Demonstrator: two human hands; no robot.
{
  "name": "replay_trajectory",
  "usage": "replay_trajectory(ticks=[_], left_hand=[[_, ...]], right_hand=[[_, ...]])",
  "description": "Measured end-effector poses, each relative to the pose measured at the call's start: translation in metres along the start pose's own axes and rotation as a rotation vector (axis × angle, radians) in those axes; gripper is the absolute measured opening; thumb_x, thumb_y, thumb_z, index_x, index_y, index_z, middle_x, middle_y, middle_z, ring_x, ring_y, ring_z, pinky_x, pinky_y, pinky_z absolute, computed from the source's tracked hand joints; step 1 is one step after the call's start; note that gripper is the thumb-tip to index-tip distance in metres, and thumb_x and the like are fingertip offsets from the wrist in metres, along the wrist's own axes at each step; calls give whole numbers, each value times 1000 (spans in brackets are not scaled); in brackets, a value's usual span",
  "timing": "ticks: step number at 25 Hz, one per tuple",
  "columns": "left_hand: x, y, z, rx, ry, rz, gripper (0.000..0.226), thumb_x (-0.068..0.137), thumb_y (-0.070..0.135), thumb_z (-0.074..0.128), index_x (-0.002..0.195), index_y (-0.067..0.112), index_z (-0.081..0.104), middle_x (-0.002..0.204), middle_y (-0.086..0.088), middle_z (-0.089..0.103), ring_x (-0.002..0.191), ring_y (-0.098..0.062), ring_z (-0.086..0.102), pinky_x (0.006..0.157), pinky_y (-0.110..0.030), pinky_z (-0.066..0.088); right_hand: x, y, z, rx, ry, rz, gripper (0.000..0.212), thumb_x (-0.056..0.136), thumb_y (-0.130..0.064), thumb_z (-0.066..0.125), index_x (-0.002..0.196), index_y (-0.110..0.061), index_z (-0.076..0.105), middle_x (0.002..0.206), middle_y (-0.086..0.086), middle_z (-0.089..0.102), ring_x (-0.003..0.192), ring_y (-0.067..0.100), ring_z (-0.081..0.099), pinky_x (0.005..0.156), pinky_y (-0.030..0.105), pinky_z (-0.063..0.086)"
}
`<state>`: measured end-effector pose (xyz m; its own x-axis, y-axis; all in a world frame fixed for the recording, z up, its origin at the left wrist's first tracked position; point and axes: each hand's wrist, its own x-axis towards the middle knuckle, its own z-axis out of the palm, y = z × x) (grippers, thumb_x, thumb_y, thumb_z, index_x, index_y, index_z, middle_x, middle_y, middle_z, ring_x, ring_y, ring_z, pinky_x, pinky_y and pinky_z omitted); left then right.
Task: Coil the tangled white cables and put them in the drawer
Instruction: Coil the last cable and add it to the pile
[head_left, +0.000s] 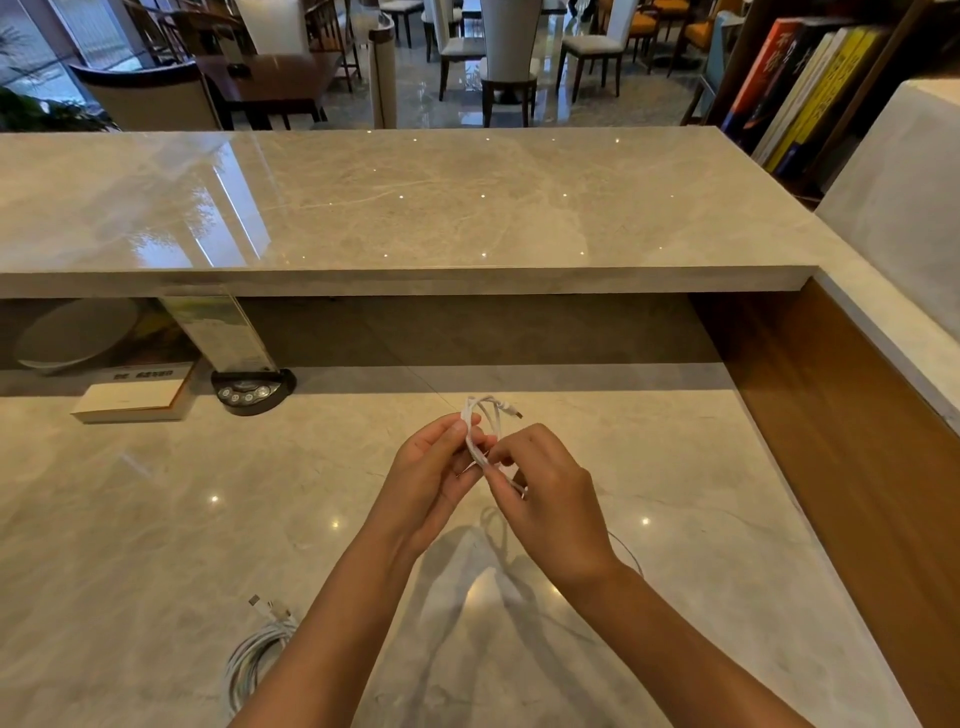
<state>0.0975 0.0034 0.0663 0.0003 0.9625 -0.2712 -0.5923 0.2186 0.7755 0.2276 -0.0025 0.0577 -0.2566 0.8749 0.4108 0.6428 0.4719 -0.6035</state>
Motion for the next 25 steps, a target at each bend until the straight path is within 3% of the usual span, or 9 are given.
replay_trajectory(ticks=[2,5,7,9,12,16,19,22,25], left_hand=[[3,3,-6,-163,8,2,21,96,9,39,94,7,60,65,-3,60,61,-9,62,70,-26,58],[9,10,-21,-354,26,-22,18,92,8,43,92,9,61,57,2,57,52,-3,58,66,-24,58],[11,14,-31,-420,-9,-37,9,79,9,62,87,7,66,57,1,58,51,-4,59,62,-24,58],[12,17,-38,-408,-55,-44,29,57,9,83,83,6,71,58,-1,60,52,-6,62,62,-25,58],[12,17,-39,-333,-106,-48,22,62,13,80,81,6,72,58,0,58,50,-7,60,59,-24,58],[6,14,-26,-48,-158,-77,15,79,15,56,86,6,66,58,2,52,47,-6,50,50,-20,51],[2,8,-16,180,-197,-128,16,87,10,47,90,2,61,60,0,52,49,-8,50,55,-23,53],[1,1,-12,263,-171,-133,19,94,3,42,90,2,61,64,-3,55,55,-11,54,64,-27,56],[2,-4,-10,291,-93,-94,20,95,3,41,90,4,60,68,-5,57,61,-13,56,70,-28,57]], right_hand=[[-3,7,-4,198,-133,157,11,84,-22,66,90,-25,57,82,-13,55,61,4,50,58,14,45],[-5,33,-20,461,-555,282,4,89,-19,60,87,-16,62,67,-8,57,55,6,53,59,24,48],[-1,56,-35,549,-782,326,13,91,-11,55,86,-9,67,61,-4,57,56,6,54,62,23,48],[7,76,-50,585,-877,404,19,93,-6,51,88,-11,69,62,-5,56,59,7,54,66,23,48],[20,94,-68,602,-882,559,20,93,-8,51,86,-10,70,60,-1,53,52,9,50,53,22,42],[51,91,-73,80,-834,553,25,85,-28,64,72,-7,67,58,3,54,47,11,46,47,22,40],[73,70,-64,-178,-584,505,32,83,-32,67,63,-8,57,60,6,53,54,16,46,54,28,41],[78,42,-60,-58,-355,455,28,89,-22,57,73,0,62,68,12,59,59,17,48,57,29,42],[66,14,-61,159,-339,450,24,93,-13,45,91,-12,69,70,-3,62,59,13,53,59,29,45]])
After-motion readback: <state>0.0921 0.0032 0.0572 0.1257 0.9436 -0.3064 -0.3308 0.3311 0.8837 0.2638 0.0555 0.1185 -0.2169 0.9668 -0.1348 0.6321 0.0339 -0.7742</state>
